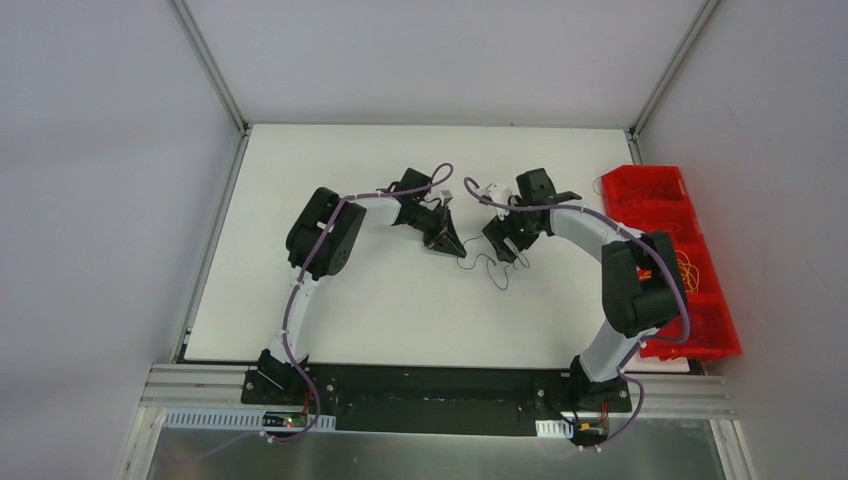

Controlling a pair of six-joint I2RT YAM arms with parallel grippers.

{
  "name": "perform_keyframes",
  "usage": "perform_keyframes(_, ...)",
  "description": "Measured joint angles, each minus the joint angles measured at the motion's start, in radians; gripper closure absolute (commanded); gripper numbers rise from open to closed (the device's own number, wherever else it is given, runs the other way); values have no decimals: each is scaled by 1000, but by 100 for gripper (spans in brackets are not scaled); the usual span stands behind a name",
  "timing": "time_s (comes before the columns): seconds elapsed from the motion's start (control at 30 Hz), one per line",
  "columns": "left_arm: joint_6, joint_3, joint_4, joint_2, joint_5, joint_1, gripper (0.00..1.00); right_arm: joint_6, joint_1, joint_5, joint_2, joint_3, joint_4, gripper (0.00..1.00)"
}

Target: Untangle the cables

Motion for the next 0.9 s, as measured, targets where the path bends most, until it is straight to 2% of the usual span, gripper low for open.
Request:
perform_keyframes(0.2, 21, -5, -8, -2, 0, 0, 100, 14, -8, -174, 12, 80, -135, 16)
perform_keyframes(0.4, 28, -5, -11, -2, 0, 0, 100, 68, -8, -312, 127, 202, -231, 18)
perform_keyframes(0.67, 32, -5, -13, -2, 0, 6, 100, 98, 6, -284, 173, 195, -225, 24)
perform_keyframes(0.8, 31, -5, -13, -2, 0, 7, 100, 104, 70, -228, 113, 102, -154, 28)
perform_keyframes(0.9, 4, -7, 8, -2, 9, 8, 100, 108, 128, -167, 62, 29, -90, 36)
